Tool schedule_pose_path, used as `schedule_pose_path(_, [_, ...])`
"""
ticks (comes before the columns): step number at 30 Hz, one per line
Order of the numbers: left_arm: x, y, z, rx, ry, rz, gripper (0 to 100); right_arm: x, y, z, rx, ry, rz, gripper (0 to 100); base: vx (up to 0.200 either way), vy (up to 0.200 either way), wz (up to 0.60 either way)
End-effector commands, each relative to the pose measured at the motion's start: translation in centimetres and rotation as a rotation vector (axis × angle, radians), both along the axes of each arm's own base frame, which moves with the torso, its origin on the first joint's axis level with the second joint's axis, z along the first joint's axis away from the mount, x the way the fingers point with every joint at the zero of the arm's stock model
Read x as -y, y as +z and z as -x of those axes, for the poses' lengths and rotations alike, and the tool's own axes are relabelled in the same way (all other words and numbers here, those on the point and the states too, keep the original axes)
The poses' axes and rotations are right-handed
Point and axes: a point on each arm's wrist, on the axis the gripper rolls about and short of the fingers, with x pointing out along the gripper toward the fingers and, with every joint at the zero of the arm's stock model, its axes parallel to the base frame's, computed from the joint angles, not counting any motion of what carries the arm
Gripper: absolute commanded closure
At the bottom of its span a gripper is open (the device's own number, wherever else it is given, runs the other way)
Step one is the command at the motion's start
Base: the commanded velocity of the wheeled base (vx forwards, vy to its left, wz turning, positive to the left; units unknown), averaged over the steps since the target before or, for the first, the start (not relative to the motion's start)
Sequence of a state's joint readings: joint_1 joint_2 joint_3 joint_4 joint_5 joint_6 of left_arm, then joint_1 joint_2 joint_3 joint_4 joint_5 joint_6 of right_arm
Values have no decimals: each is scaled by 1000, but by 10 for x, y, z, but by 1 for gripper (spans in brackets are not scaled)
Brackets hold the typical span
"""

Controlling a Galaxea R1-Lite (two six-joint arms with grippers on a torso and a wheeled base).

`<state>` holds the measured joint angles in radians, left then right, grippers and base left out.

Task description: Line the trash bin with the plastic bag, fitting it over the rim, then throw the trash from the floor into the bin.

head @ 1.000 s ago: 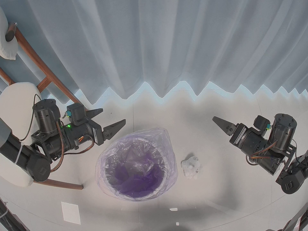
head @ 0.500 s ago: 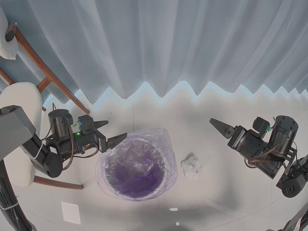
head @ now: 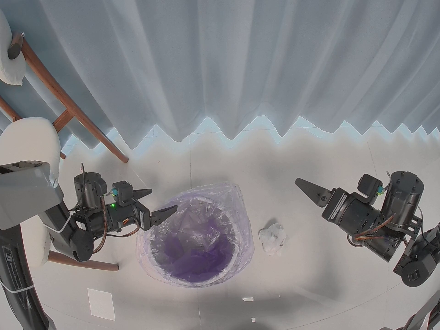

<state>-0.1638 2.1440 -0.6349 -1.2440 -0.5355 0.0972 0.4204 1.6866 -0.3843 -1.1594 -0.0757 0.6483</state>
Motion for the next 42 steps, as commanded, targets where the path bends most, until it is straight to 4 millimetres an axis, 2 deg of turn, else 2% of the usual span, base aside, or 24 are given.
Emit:
schedule_pose_path(1, [-1,-12,0,-31,3,-5,0,-1,-2,-1,-6,2,4,0,0,0,0])
schedule_pose_path(5, [-2,-17,-1,-42,7,-5,0,-1,-2,-2,-6,2,4,0,0,0,0])
schedule_pose_path(6, [-2,-18,-1,-46,7,-6,100,-1,-2,-2,-5,2,3,0,0,0,0])
schedule_pose_path(15, [-2,-17,-1,-50,8,9,100,-1,-3,-1,-11,2,4,0,0,0,0])
schedule_pose_path(24, [-5,-7,-6,-20,36,107,100,-1,-4,-1,-14,2,6,0,0,0,0])
schedule_pose_path(32, [-21,-23,-17,-48,92,118,100,-1,-5,-1,-20,2,8,0,0,0,0])
schedule_pose_path(39, [-22,-26,-32,-83,140,203,100,0,-8,1,-29,3,12,0,0,0,0])
schedule_pose_path(42, [-23,-34,-37,-104,173,218,100,0,-8,1,-32,3,14,0,0,0,0])
